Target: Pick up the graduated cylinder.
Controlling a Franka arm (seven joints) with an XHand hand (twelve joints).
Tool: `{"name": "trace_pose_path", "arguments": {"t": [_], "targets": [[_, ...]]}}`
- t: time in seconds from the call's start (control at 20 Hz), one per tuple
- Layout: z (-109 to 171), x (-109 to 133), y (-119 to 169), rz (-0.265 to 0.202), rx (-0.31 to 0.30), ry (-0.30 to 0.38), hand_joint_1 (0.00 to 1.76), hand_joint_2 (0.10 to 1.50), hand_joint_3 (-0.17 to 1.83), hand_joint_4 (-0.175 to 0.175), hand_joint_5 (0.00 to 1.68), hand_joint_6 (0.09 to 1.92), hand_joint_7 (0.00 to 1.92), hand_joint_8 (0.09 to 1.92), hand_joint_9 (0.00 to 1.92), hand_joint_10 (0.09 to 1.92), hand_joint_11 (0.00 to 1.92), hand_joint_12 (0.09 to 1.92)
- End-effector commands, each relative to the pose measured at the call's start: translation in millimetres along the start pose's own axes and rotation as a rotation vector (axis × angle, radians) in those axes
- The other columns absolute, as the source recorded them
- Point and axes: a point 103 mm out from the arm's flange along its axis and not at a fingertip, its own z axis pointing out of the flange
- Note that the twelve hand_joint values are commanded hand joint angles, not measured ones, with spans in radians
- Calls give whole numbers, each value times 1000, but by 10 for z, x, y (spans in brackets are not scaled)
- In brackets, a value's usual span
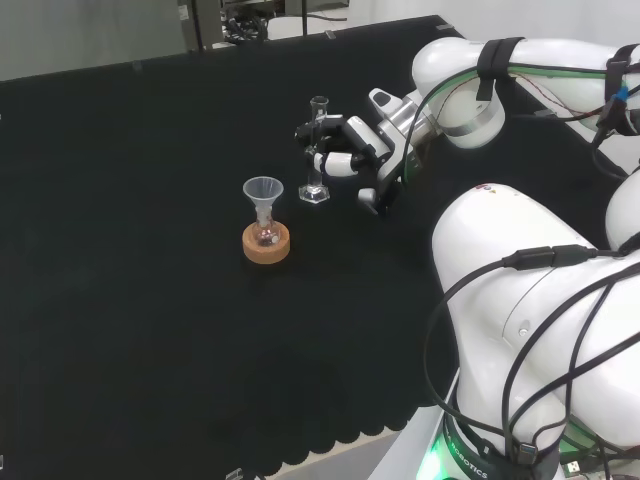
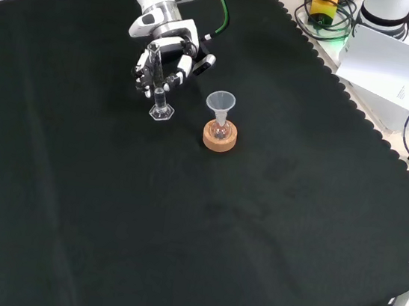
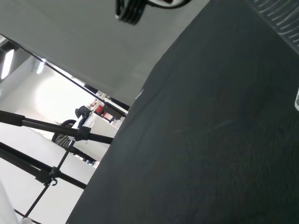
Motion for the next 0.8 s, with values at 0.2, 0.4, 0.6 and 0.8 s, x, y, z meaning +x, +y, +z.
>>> {"name": "trace_pose_path", "arguments": {"t": [0.2,0.4,0.6,0.8], "targets": [[4,59,15,4,-9,-36,1198,908,578,-23,839,575,850,635,1211,190,1050,911],[-6,60,24,-3,7,-26,1203,888,573,-25,825,585,850,630,1217,172,1062,896],[-5,35,5,-5,-3,12,1149,772,558,-24,747,580,773,587,1193,146,1015,924],[-15,6,-22,-5,-8,31,1092,710,551,-26,644,585,726,584,1177,128,959,976]]}}
